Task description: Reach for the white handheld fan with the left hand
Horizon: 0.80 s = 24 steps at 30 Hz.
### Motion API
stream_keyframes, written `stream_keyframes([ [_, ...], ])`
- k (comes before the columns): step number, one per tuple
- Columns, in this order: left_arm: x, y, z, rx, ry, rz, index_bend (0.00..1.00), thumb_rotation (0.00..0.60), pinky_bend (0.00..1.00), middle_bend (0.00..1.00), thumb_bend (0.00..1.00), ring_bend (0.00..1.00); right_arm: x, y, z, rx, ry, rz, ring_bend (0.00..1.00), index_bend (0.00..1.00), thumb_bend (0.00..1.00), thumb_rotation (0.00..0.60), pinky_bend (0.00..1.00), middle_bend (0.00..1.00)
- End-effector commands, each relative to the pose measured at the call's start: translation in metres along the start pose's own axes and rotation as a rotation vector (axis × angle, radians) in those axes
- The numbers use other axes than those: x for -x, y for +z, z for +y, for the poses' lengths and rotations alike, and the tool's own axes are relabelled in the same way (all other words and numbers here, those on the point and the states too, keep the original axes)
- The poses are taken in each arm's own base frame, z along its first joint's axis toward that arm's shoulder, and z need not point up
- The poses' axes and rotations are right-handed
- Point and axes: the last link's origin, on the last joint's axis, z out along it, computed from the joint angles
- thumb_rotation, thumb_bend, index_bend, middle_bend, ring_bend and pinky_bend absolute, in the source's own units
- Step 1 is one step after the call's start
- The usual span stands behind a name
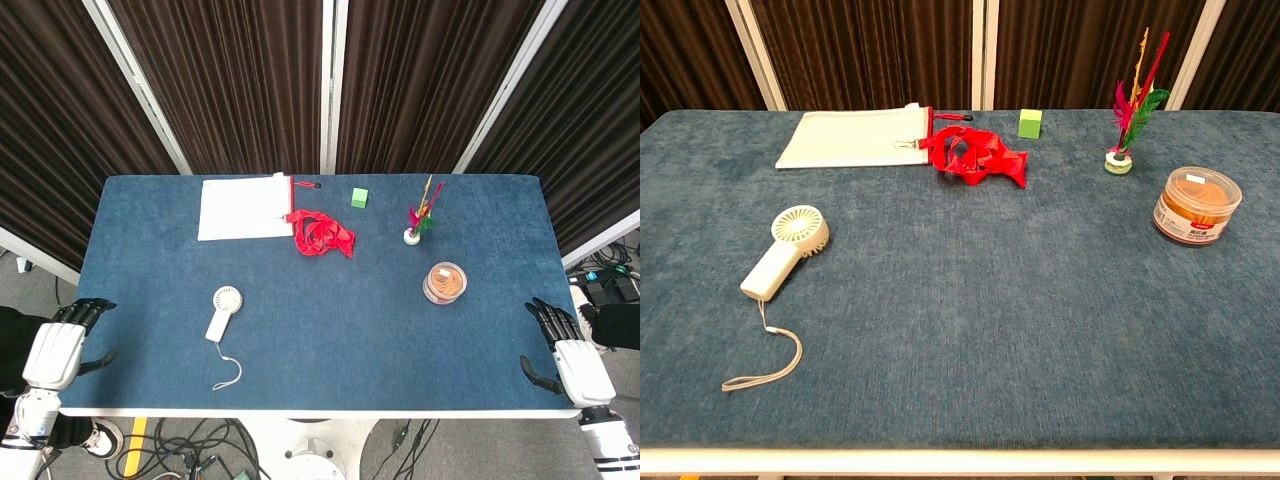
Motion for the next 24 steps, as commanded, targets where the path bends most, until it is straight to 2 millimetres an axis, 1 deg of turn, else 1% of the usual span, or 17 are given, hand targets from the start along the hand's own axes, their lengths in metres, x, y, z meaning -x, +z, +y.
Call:
stream_keyframes([
  [1, -0.002, 0.000, 0.000, 0.000, 0.003, 0.005, 0.26, 0.600, 0.30, 0.22, 0.14, 0.18, 0.001, 0.000, 0.000, 0.000, 0.000, -0.003, 0.00, 0.00, 0.33, 0.600, 0.00, 0.00],
  [10, -0.001, -0.001, 0.004, 0.010, 0.000, -0.008, 0.26, 0.600, 0.30, 0.22, 0.14, 0.18, -0.004, 0.001, 0.001, -0.005, 0.003, 0.018, 0.00, 0.00, 0.33, 0.600, 0.00, 0.00],
  [17, 0.002, 0.005, 0.020, 0.073, -0.002, -0.027, 0.25, 0.600, 0.30, 0.22, 0.14, 0.18, -0.006, 0.001, -0.001, -0.009, 0.005, 0.017, 0.00, 0.00, 0.33, 0.600, 0.00, 0.00],
  [18, 0.002, 0.006, 0.023, 0.080, -0.003, -0.030, 0.25, 0.600, 0.31, 0.22, 0.14, 0.18, -0.006, 0.001, -0.001, -0.009, 0.008, 0.019, 0.00, 0.00, 0.33, 0.600, 0.00, 0.00],
  [19, 0.003, 0.007, 0.025, 0.085, -0.005, -0.037, 0.24, 0.600, 0.34, 0.23, 0.14, 0.19, -0.007, 0.002, -0.001, -0.010, 0.010, 0.022, 0.00, 0.00, 0.33, 0.600, 0.00, 0.00],
  [20, 0.004, 0.008, 0.026, 0.087, -0.005, -0.041, 0.24, 0.600, 0.39, 0.24, 0.14, 0.23, -0.008, 0.002, -0.002, -0.010, 0.012, 0.025, 0.00, 0.00, 0.33, 0.600, 0.00, 0.00],
  [21, 0.004, 0.009, 0.028, 0.087, -0.007, -0.044, 0.23, 0.600, 0.50, 0.30, 0.14, 0.32, -0.009, 0.002, -0.002, -0.011, 0.013, 0.028, 0.00, 0.00, 0.33, 0.600, 0.00, 0.00],
  [22, 0.005, 0.010, 0.029, 0.086, -0.007, -0.051, 0.23, 0.600, 0.63, 0.40, 0.16, 0.46, -0.010, 0.003, -0.003, -0.012, 0.015, 0.031, 0.00, 0.00, 0.33, 0.600, 0.00, 0.00],
  [23, 0.007, 0.010, 0.030, 0.087, -0.002, -0.073, 0.22, 0.600, 0.70, 0.48, 0.17, 0.54, -0.010, 0.003, -0.004, -0.014, 0.019, 0.034, 0.00, 0.00, 0.33, 0.600, 0.00, 0.00],
  [24, 0.009, 0.009, 0.031, 0.089, 0.006, -0.092, 0.22, 0.600, 0.78, 0.59, 0.20, 0.66, -0.010, 0.003, -0.004, -0.015, 0.021, 0.035, 0.00, 0.00, 0.33, 0.600, 0.00, 0.00],
])
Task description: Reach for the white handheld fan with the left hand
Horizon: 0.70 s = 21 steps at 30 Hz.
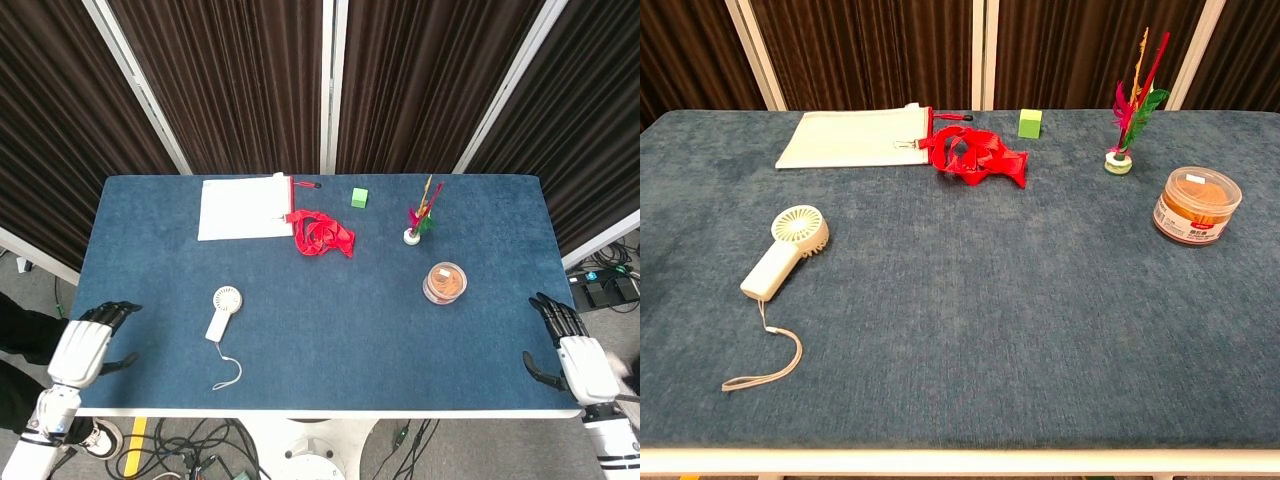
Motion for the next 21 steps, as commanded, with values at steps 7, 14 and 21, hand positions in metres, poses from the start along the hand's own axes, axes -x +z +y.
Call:
stream_keyframes([
  [7, 0.023, -0.002, 0.022, 0.082, 0.032, -0.117, 0.22, 0.600, 0.89, 0.84, 0.41, 0.85, -0.005, 0.001, -0.008, -0.023, -0.003, -0.001, 0.00, 0.00, 0.33, 0.600, 0.00, 0.00],
  [14, 0.042, 0.012, 0.042, 0.150, 0.019, -0.158, 0.22, 0.600, 0.89, 0.84, 0.43, 0.86, -0.004, 0.005, -0.012, -0.014, 0.002, -0.003, 0.00, 0.00, 0.33, 0.600, 0.00, 0.00],
  [21, 0.055, 0.028, 0.058, 0.191, 0.029, -0.201, 0.22, 0.600, 0.89, 0.85, 0.43, 0.86, -0.006, 0.006, -0.009, -0.004, 0.001, 0.001, 0.00, 0.00, 0.33, 0.600, 0.00, 0.00],
])
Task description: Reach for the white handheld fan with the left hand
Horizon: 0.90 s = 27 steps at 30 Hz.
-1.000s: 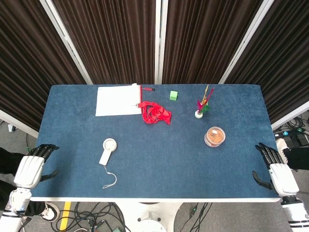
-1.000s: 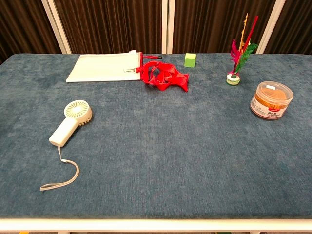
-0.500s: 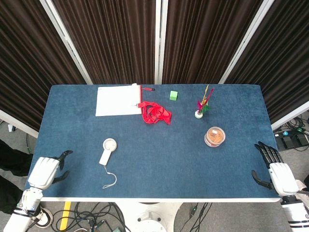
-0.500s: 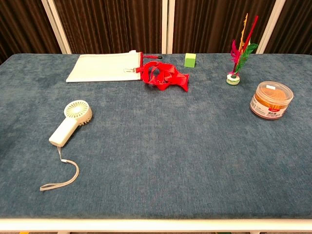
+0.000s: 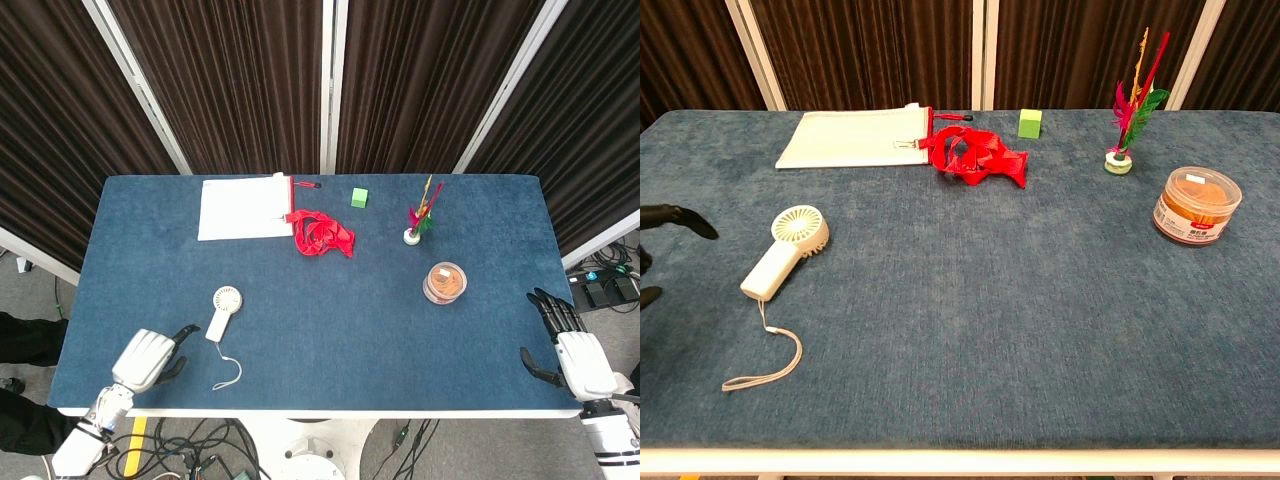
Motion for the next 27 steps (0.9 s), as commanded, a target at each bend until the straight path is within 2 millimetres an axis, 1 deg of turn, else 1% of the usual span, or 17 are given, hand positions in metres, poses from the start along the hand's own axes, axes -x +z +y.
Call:
stream_keyframes([
  [1, 0.007, 0.012, 0.004, 0.007, 0.009, -0.031, 0.22, 0.600, 0.89, 0.85, 0.43, 0.86, 0.000, 0.001, 0.000, -0.001, -0.004, -0.005, 0.00, 0.00, 0.33, 0.600, 0.00, 0.00],
  [7, 0.016, 0.035, 0.009, 0.007, 0.015, -0.064, 0.21, 0.600, 0.89, 0.85, 0.44, 0.86, 0.002, 0.000, 0.004, 0.013, -0.008, -0.020, 0.00, 0.00, 0.33, 0.600, 0.00, 0.00],
  [11, 0.015, 0.047, 0.007, -0.003, 0.019, -0.069, 0.21, 0.600, 0.89, 0.85, 0.44, 0.86, 0.001, -0.001, 0.006, 0.018, -0.013, -0.022, 0.00, 0.00, 0.33, 0.600, 0.00, 0.00],
  [16, 0.013, 0.054, 0.006, -0.010, 0.024, -0.070, 0.21, 0.600, 0.89, 0.86, 0.44, 0.86, 0.000, -0.001, 0.008, 0.025, -0.010, -0.018, 0.00, 0.00, 0.33, 0.600, 0.00, 0.00],
  [27, 0.015, 0.061, 0.006, -0.019, 0.018, -0.092, 0.21, 0.600, 0.89, 0.86, 0.44, 0.86, -0.001, -0.001, 0.009, 0.028, -0.009, -0.017, 0.00, 0.00, 0.33, 0.600, 0.00, 0.00],
])
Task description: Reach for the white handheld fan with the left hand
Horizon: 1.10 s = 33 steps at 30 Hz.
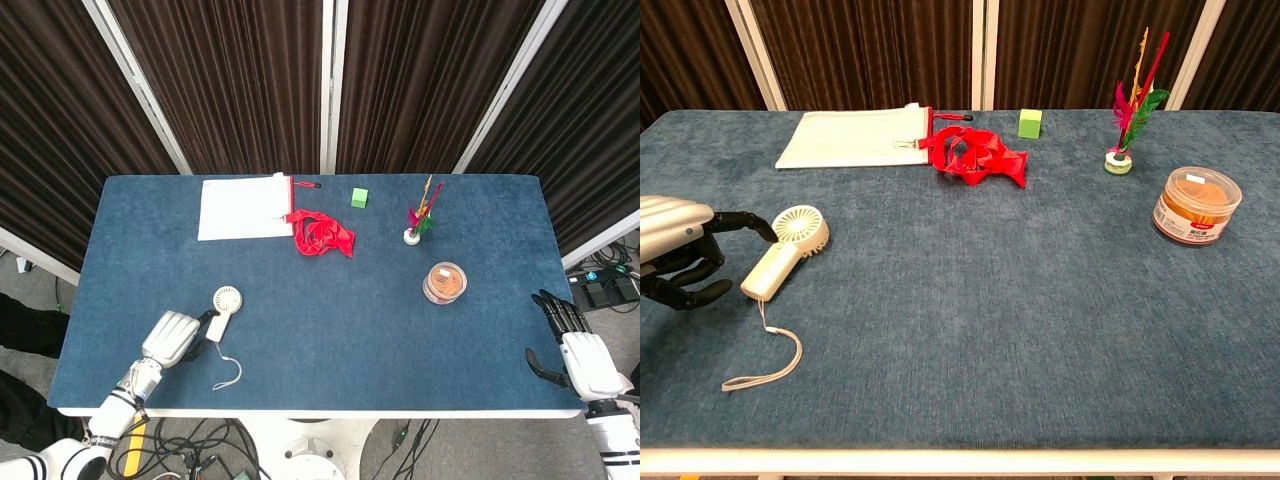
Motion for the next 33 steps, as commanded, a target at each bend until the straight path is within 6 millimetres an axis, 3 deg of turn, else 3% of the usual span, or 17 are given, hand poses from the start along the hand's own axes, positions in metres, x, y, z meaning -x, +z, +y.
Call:
stream_keyframes([
  [1, 0.000, 0.001, 0.000, -0.001, 0.006, 0.000, 0.21, 0.600, 0.89, 0.86, 0.45, 0.86, 0.000, 0.000, 0.000, 0.001, 0.000, -0.001, 0.00, 0.00, 0.33, 0.600, 0.00, 0.00],
  [33, 0.012, 0.005, 0.002, -0.003, 0.022, -0.052, 0.21, 0.600, 0.89, 0.86, 0.45, 0.86, 0.006, 0.001, 0.004, 0.008, 0.003, -0.019, 0.00, 0.00, 0.33, 0.600, 0.00, 0.00],
])
